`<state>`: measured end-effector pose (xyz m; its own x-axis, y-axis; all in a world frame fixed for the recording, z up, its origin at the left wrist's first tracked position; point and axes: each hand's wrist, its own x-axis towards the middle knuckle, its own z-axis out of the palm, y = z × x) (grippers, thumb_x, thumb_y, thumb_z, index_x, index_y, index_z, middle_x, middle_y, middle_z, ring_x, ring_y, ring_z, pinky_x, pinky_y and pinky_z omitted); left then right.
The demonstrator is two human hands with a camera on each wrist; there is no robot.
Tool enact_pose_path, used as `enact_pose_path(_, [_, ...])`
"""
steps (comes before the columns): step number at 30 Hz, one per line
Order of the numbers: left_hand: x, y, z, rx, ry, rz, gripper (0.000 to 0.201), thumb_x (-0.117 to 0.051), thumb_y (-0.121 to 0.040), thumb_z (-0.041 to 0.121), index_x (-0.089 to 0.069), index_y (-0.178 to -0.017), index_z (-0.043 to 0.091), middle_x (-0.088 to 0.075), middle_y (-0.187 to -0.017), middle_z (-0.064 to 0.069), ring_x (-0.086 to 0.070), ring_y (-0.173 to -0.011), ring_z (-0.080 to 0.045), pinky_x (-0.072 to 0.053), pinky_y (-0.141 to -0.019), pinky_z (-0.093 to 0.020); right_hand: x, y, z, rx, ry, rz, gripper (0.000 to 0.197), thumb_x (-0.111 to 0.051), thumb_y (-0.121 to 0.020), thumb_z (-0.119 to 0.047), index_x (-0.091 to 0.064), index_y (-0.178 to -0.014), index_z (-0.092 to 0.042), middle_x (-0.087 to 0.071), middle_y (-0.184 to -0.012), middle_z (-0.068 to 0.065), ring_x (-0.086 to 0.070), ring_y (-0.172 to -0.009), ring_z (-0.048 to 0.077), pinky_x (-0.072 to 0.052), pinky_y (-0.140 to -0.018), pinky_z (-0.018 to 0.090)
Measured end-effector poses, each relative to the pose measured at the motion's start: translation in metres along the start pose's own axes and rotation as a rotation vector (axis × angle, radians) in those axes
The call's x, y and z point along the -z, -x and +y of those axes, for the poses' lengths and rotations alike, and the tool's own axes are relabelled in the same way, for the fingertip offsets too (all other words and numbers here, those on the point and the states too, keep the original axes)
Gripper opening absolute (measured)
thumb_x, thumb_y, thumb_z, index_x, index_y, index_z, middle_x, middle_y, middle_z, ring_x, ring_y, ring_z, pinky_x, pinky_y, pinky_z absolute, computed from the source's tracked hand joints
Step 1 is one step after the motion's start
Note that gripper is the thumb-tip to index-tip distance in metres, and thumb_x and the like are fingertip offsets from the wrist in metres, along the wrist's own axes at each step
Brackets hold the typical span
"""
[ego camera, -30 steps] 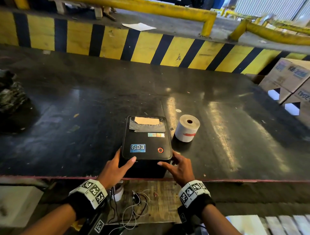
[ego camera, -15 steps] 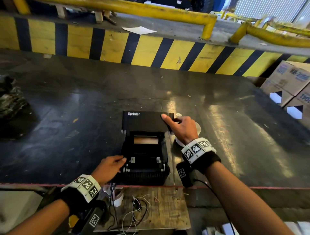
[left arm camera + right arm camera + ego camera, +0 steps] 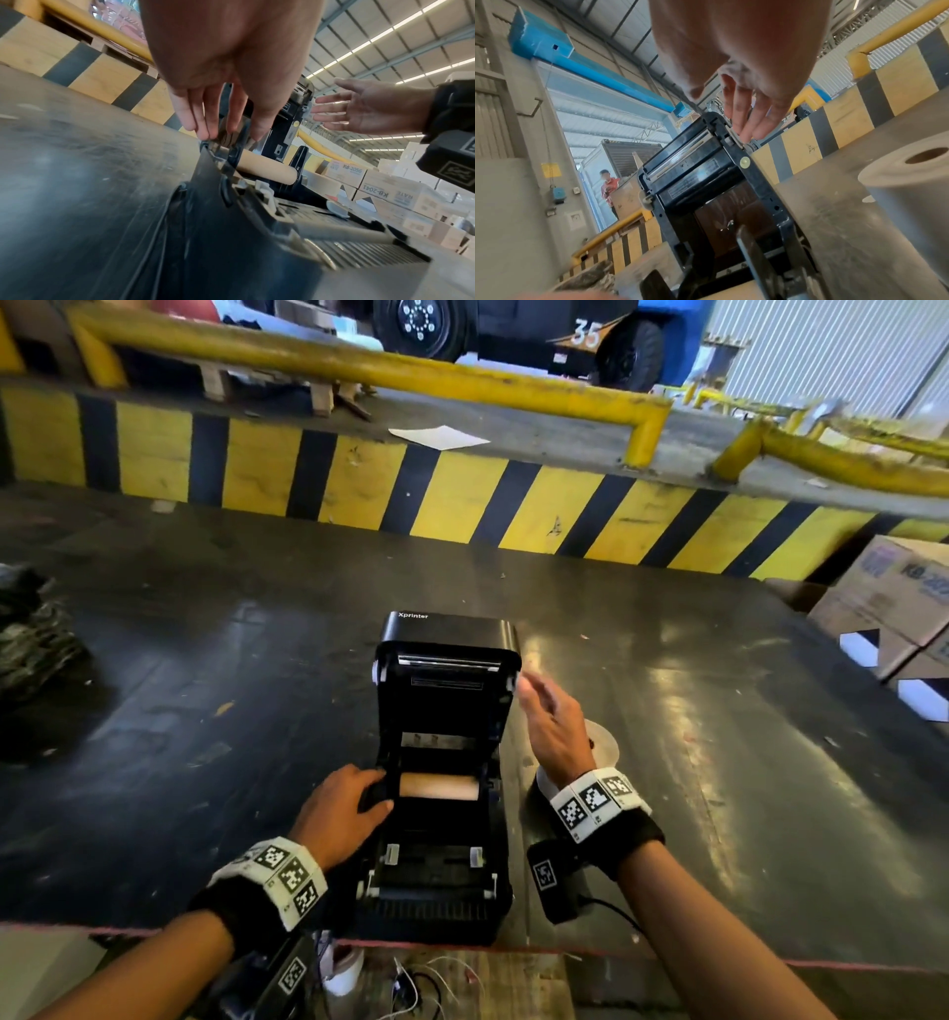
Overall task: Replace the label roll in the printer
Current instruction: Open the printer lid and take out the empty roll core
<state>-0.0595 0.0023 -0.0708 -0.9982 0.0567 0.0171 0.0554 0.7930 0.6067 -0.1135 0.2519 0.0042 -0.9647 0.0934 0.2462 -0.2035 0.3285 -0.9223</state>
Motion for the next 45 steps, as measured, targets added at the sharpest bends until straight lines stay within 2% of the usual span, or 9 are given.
enact_pose_path(2, [-0.006, -0.011, 0.002, -0.019, -0.079, -0.013, 0.055, -0.064, -0.083, 0.035, -0.049, -0.132, 0.016, -0.057, -0.106, -0.012, -0.056, -0.105, -0.028, -0.048, -0.089, -0.038, 0.001, 0.002, 0.006, 0.013, 0.049, -0.085, 0.041, -0.052, -0.094, -0.031, -0.054, -0.128, -0.009, -0.062, -0.122, 0.000, -0.060, -0.101, 0.005, -0.047, -0.088, 0.009])
enact_pose_path(5, [-0.013, -0.023, -0.001, -0.011, -0.175, -0.027, 0.053, -0.063, -0.082, 0.042, -0.056, -0.127, 0.015, -0.055, -0.098, -0.013, -0.056, -0.097, -0.030, -0.048, -0.082, -0.037, 0.003, 0.010, 0.028, 0.050, 0.357, -0.206, 0.048, -0.054, -0.091, -0.038, -0.052, -0.129, -0.009, -0.056, -0.133, 0.014, -0.054, -0.120, 0.026, -0.043, -0.103, 0.041])
enact_pose_path(11, [-0.020, -0.038, 0.000, -0.013, -0.264, -0.008, 0.039, -0.061, -0.083, 0.043, -0.072, -0.089, 0.006, -0.058, -0.096, -0.014, -0.056, -0.095, -0.032, -0.045, -0.081, -0.037, -0.015, 0.046, 0.068, 0.063, 0.965, -0.642, 0.061, -0.046, -0.093, -0.038, -0.027, -0.144, -0.012, -0.004, -0.158, 0.016, -0.004, -0.145, 0.031, -0.011, -0.115, 0.047])
enact_pose_path(16, [-0.008, -0.028, 0.032, 0.019, -0.066, 0.115, 0.036, -0.055, -0.088, 0.037, -0.065, -0.068, 0.008, -0.059, -0.092, -0.010, -0.058, -0.083, -0.027, -0.045, -0.072, -0.035, -0.008, 0.046, 0.067, 0.091, 0.566, -0.571, 0.061, -0.041, -0.091, -0.043, -0.032, -0.143, -0.014, -0.024, -0.155, 0.014, -0.023, -0.142, 0.027, -0.021, -0.116, 0.041])
enact_pose_path(20, [0.010, -0.019, 0.102, -0.060, 0.082, 0.180, 0.043, -0.054, -0.084, 0.045, -0.048, -0.050, 0.020, -0.051, -0.050, 0.005, -0.051, -0.047, -0.007, -0.036, -0.047, -0.015, 0.027, 0.043, 0.052, 0.019, 0.083, -0.275, 0.023, -0.053, -0.092, -0.032, -0.062, -0.108, -0.018, -0.067, -0.100, -0.001, -0.060, -0.090, 0.004, -0.047, -0.080, 0.019])
enact_pose_path(27, [-0.068, -0.023, 0.193, 0.162, 0.586, -0.131, 0.030, -0.061, -0.087, 0.031, -0.066, -0.085, 0.001, -0.071, -0.076, -0.024, -0.071, -0.058, -0.027, -0.050, -0.043, -0.020, 0.136, 0.046, 0.095, -0.159, -0.241, -0.141, 0.020, -0.061, -0.088, -0.015, -0.066, -0.082, 0.003, -0.057, -0.065, 0.005, -0.051, -0.059, 0.009, -0.042, -0.053, 0.020])
enact_pose_path(31, [-0.133, -0.027, 0.216, 0.234, 0.645, -0.265, 0.028, -0.060, -0.088, 0.031, -0.064, -0.081, 0.004, -0.068, -0.067, -0.015, -0.067, -0.055, -0.029, -0.045, -0.038, -0.019, 0.197, 0.056, 0.134, -0.273, -0.235, -0.061, 0.016, -0.063, -0.086, -0.006, -0.067, -0.080, 0.009, -0.060, -0.062, 0.004, -0.053, -0.058, 0.006, -0.044, -0.054, 0.016])
enact_pose_path(39, [-0.224, -0.041, 0.192, -0.036, -0.228, -0.221, 0.048, -0.067, -0.075, 0.042, -0.056, -0.116, 0.019, -0.061, -0.119, -0.007, -0.056, -0.111, -0.026, -0.048, -0.093, -0.039, 0.272, 0.065, 0.192, -0.373, -0.007, 0.097, 0.012, -0.069, -0.081, -0.004, -0.070, -0.069, -0.006, -0.061, -0.061, 0.010, -0.053, -0.054, 0.010, -0.043, -0.051, 0.019])
enact_pose_path(45, [-0.243, -0.048, 0.188, 0.069, -0.245, -0.216, 0.057, -0.069, -0.078, 0.032, -0.047, -0.129, 0.016, -0.051, -0.134, -0.012, -0.049, -0.124, -0.029, -0.044, -0.101, -0.038, 0.264, 0.064, 0.210, -0.438, 0.035, 0.082, 0.019, -0.073, -0.079, -0.016, -0.071, -0.090, -0.001, -0.070, -0.080, 0.018, -0.062, -0.066, 0.017, -0.050, -0.060, 0.020])
